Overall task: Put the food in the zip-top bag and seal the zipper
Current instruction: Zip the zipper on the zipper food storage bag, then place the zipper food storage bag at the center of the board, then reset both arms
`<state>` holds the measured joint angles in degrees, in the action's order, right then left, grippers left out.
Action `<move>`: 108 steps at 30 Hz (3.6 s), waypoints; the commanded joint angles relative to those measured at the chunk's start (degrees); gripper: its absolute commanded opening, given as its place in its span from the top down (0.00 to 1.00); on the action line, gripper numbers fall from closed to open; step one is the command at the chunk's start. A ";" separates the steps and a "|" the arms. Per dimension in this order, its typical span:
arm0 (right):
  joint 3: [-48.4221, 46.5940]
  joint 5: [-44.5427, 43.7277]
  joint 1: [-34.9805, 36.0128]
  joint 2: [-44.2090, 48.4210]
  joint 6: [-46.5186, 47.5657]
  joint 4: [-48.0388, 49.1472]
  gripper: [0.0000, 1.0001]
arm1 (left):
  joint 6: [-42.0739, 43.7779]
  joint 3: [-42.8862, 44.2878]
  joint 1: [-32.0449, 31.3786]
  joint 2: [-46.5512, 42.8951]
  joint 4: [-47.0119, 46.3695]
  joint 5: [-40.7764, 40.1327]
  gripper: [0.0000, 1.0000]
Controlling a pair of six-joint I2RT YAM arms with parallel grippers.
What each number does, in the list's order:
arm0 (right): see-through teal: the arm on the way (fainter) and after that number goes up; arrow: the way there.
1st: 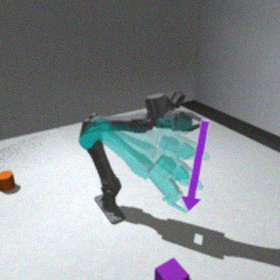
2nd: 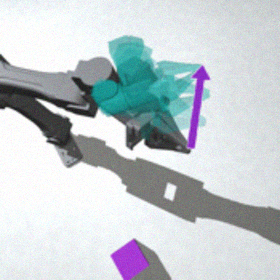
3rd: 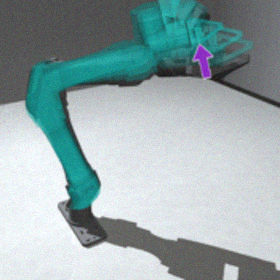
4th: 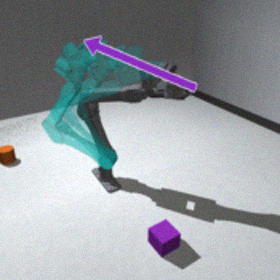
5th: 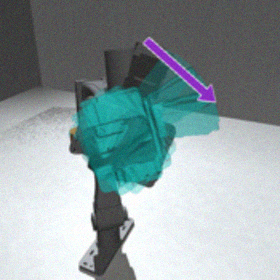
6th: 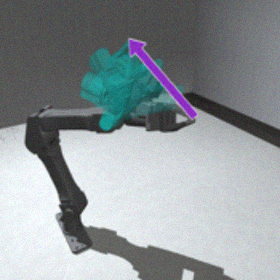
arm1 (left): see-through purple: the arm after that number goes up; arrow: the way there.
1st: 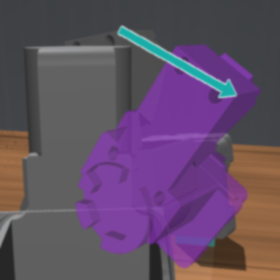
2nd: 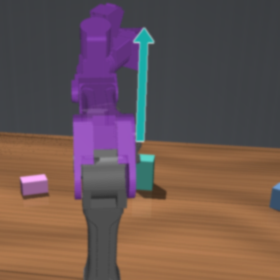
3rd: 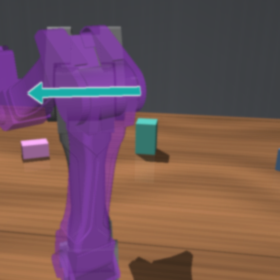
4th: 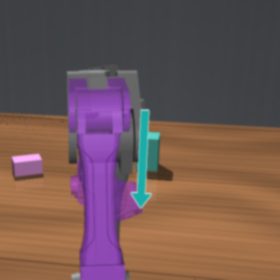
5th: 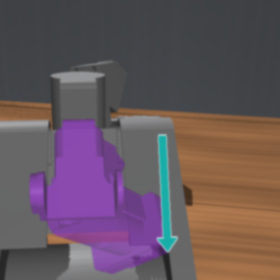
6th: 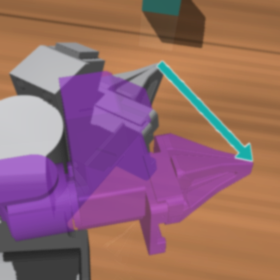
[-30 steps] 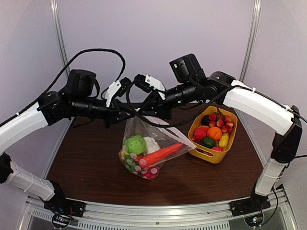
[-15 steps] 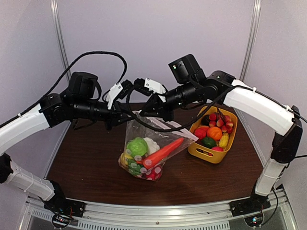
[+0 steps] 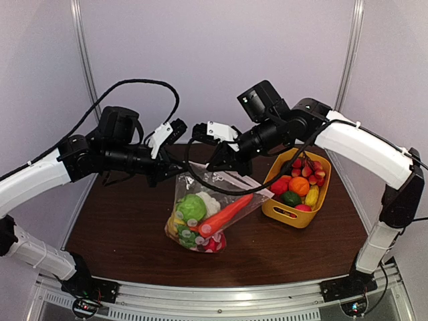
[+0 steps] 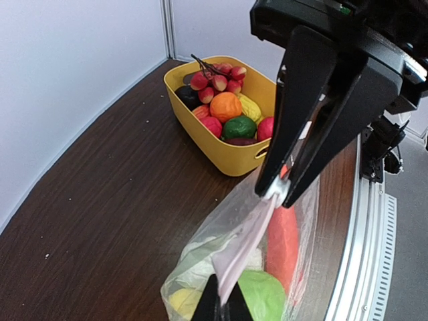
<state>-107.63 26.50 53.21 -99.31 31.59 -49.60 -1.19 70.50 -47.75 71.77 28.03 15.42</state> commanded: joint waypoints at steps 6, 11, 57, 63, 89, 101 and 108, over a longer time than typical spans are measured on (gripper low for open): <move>3.36 -5.41 -3.89 5.14 0.87 -8.84 1.00 | 0.10 0.33 1.75 -3.54 -2.51 -3.82 1.00; 4.72 -6.36 -5.28 7.33 1.85 -10.49 0.99 | 0.39 -0.10 2.75 -4.38 -2.10 -4.66 1.00; -3.76 -6.74 -18.17 2.15 5.41 -8.41 0.97 | 0.60 9.49 10.11 9.26 -9.16 -11.24 1.00; -19.84 -5.40 -21.37 -7.05 4.54 -9.88 0.97 | 5.50 16.41 14.48 13.13 -12.95 -6.85 1.00; 8.07 25.89 -36.16 9.13 -12.46 0.89 0.36 | -4.94 -4.42 11.89 -5.28 -10.05 -19.52 0.02; 29.38 -30.92 -46.53 30.47 -30.00 29.17 0.00 | -5.71 8.15 11.89 3.91 -9.06 -38.36 0.02; 34.05 -33.27 -46.53 34.93 -31.08 28.35 0.01 | -6.06 6.14 11.89 2.02 -13.80 -33.85 0.02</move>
